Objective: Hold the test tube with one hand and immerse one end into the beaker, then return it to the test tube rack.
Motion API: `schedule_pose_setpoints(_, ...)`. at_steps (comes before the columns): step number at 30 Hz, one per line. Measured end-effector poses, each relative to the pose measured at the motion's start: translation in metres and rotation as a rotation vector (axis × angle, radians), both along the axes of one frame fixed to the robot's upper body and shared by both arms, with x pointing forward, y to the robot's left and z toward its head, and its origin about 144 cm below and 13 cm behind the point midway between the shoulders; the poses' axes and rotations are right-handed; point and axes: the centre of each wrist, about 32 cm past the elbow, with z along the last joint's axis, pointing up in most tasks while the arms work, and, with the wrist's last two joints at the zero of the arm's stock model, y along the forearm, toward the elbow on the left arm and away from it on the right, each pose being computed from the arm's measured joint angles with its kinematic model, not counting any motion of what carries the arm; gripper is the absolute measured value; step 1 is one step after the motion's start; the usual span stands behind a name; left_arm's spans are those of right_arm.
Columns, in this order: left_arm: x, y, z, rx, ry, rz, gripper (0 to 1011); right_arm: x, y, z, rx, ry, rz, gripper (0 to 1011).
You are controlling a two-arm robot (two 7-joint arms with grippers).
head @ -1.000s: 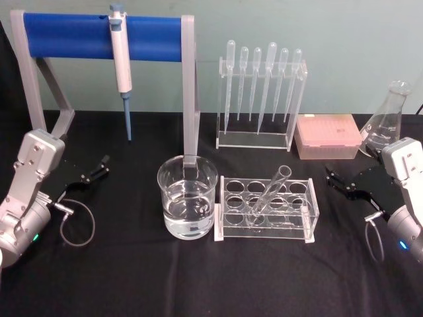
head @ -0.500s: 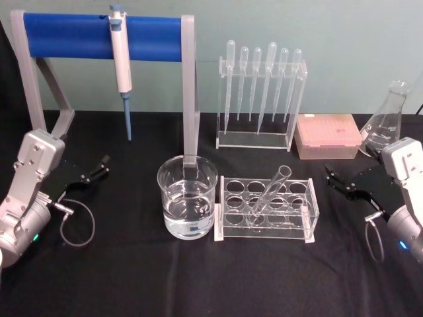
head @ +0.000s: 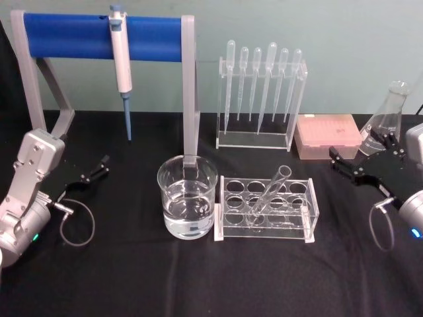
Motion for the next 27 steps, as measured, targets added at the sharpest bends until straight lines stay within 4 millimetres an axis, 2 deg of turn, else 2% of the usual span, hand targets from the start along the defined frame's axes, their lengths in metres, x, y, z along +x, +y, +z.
schedule_pose_setpoints(8, 0.000, 0.000, 0.000, 0.000, 0.000, 0.000, 1000, -0.012, -0.023, 0.011, 0.052, 0.013, 0.121, 1003)
schedule_pose_setpoints(22, 0.000, 0.000, 0.000, 0.000, 0.000, 0.000, 1000, -0.016, -0.071, 0.002, 0.098, 0.038, 0.449, 1003)
schedule_pose_setpoints(27, 0.000, 0.000, 0.000, 0.000, 0.000, 0.000, 1000, -0.017, -0.071, 0.001, 0.092, 0.035, 0.559, 1003)
